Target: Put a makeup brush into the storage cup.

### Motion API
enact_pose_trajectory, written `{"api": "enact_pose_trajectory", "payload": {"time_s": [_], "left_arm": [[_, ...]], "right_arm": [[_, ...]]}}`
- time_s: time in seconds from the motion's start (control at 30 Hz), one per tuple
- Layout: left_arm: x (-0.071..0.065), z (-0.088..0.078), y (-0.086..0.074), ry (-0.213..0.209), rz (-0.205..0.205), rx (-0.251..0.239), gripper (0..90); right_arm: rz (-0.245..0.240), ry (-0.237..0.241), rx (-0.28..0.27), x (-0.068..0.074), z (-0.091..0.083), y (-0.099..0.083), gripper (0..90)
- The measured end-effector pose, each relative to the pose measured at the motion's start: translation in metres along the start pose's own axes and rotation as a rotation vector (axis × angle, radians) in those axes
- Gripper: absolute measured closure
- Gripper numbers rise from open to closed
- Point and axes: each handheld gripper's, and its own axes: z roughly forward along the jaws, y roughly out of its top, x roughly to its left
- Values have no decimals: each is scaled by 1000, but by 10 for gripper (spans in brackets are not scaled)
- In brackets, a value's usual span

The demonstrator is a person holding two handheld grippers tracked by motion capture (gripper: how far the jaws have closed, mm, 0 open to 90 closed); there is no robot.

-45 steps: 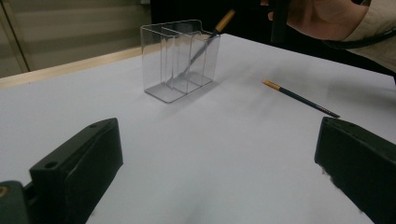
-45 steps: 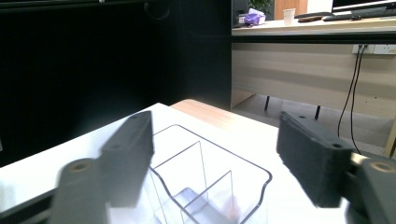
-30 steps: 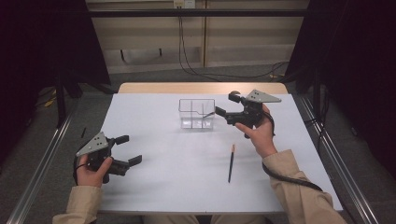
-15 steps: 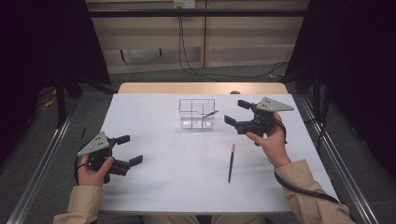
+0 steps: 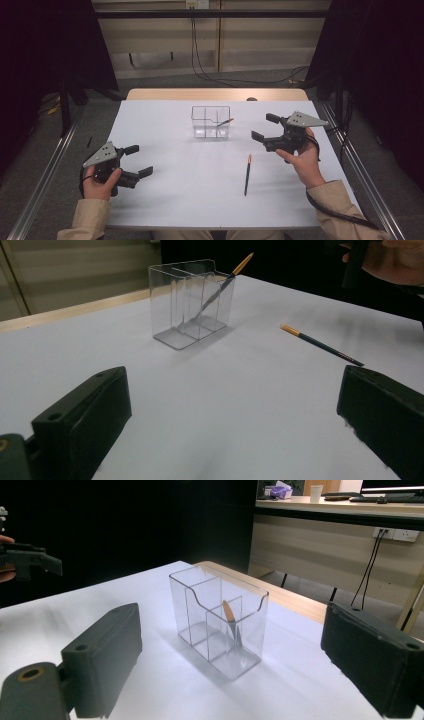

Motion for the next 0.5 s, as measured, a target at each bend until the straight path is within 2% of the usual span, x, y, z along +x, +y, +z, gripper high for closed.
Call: {"api": "enact_pose_trajectory", "payload": {"time_s": [0.5], "left_arm": [[-1,1,1,4,6,-2,9]], "right_arm": [[13,-25,8,-1,-33,-14,89]]}}
